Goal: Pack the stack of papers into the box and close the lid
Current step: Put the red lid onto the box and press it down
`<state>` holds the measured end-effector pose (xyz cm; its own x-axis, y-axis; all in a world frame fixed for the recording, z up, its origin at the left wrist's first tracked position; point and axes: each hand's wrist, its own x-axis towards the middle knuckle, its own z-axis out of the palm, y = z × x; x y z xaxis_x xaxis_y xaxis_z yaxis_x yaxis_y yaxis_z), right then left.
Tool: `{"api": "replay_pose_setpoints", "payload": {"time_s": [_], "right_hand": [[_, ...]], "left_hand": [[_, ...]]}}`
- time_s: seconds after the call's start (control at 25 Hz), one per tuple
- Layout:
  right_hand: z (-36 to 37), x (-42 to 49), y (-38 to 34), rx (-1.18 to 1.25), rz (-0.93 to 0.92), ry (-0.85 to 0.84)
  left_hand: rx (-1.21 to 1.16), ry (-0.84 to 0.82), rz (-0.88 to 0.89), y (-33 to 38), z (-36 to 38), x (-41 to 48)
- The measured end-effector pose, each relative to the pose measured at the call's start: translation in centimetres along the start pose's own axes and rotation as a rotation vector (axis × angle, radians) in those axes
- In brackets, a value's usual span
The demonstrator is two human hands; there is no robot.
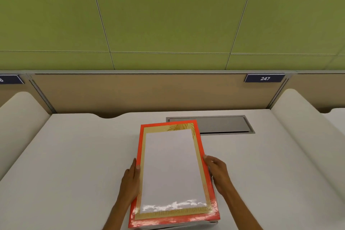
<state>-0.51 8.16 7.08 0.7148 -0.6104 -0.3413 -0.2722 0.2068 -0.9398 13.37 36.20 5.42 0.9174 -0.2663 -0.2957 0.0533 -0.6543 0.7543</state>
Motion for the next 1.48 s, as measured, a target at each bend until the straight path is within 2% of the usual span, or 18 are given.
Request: {"api": "replay_pose_setpoints", "payload": {"time_s": [0.52, 0.84, 0.92, 1.0, 1.12, 1.24, 1.36, 1.48], "right_hand": [[-0.4, 1.0, 4.3, -0.040, 0.026, 0.030], [0.4, 1.1, 5.1, -0.198, -0.064, 0.020], [0.8, 1.2, 5.0, -0.319, -0.059, 0.027], [1.5, 1.5, 4.8, -0.565, -0.093, 0.080], [3.2, 1.7, 3.5, -0.910, -0.373, 0.122], [4.9, 2.2, 2.7, -1.132, -0.515, 0.051], [5.5, 2.7, 2.6, -1.277, -0.505, 0.003], [5.4, 3.0, 2.9, -1.319, -0.473, -0.046]], "left_hand": [[0.139, 0.097, 0.011, -1.3, 2.1, -0.5], [0.129, 0.073, -0.002, -2.0, 2.4, -0.5], [0.196, 0.065, -0.004, -1.9, 2.5, -0.6], [0.360, 0.139, 0.039, -1.4, 2.7, -0.7], [0.482, 0.246, 0.225, 0.4, 3.1, 0.1], [0.587, 0.161, 0.382, 2.0, 3.8, 1.6], [0.648, 0.092, 0.413, 2.5, 4.4, 2.8], [0.693, 0.055, 0.410, 2.4, 4.7, 3.6]]}}
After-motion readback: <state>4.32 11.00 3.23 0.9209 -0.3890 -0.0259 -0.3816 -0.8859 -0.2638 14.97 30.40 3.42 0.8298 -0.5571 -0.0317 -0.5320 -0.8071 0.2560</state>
